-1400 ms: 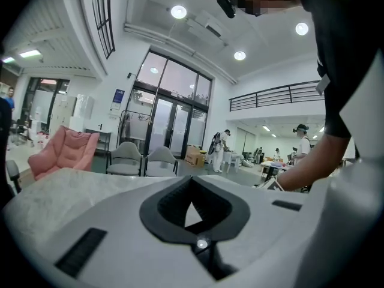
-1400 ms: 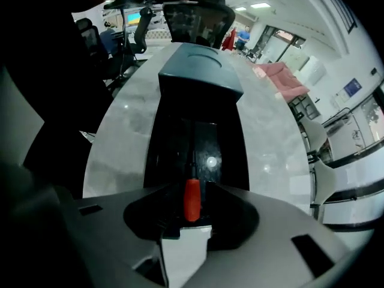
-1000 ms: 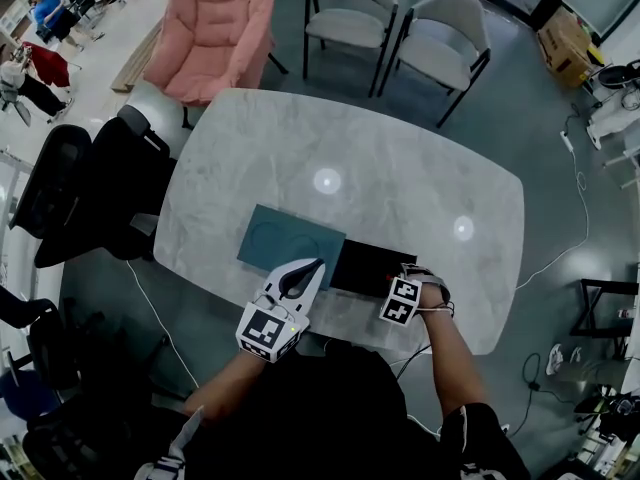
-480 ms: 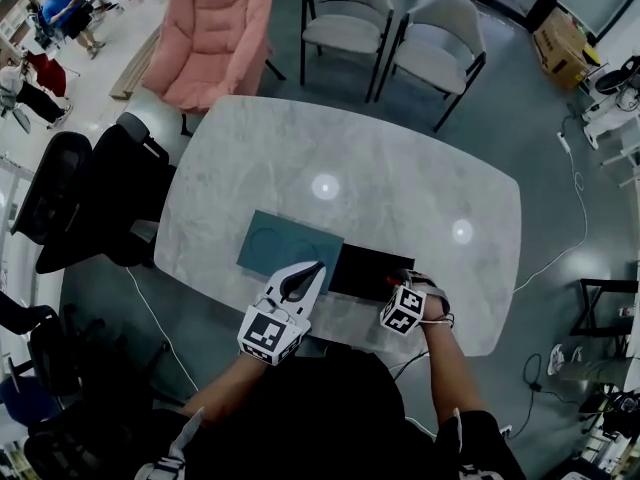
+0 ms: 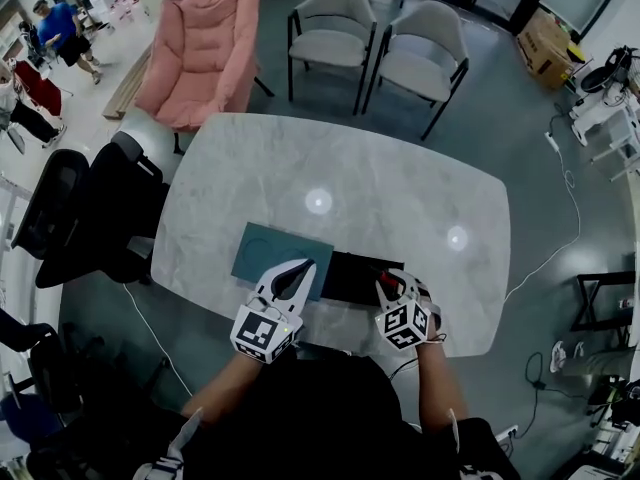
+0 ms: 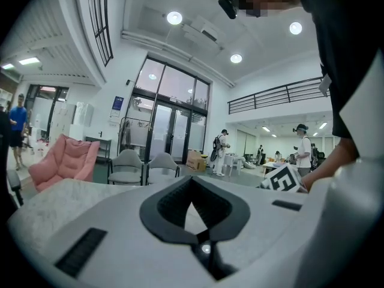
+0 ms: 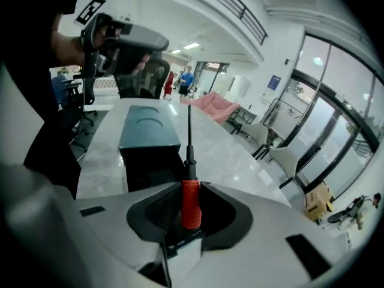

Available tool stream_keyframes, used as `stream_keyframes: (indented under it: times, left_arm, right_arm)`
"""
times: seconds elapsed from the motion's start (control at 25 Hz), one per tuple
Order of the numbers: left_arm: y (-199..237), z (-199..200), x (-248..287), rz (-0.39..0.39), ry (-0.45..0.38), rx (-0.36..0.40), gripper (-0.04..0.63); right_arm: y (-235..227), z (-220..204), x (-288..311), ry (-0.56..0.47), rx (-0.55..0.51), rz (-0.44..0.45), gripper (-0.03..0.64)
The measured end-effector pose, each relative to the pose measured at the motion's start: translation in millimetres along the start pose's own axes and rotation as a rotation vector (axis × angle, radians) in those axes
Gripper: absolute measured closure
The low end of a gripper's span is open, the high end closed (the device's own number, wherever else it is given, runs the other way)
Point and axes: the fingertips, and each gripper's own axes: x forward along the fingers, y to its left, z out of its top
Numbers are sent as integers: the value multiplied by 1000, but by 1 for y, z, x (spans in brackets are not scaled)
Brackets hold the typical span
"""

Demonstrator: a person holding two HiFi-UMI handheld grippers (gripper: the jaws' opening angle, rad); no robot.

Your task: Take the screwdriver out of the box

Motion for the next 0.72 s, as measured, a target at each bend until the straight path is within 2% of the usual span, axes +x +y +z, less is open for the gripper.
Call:
stream_keyframes:
  times: [0.32, 0.52, 0.64, 0.72]
  left_arm:
    - [28, 24, -10, 73, -39, 39, 591]
    - [23, 46, -2, 75, -92, 33, 591]
    - [16, 66, 3, 45, -134, 76, 591]
    - [21, 73, 2, 63, -148, 90, 591]
  right_arm:
    - [-24, 61, -48, -270, 178, -151, 508]
    - [-46, 99, -88, -453, 267, -202, 506]
    - [-61, 120, -113, -555, 347, -253, 508]
    - [-73, 127, -127, -618, 402, -303, 507]
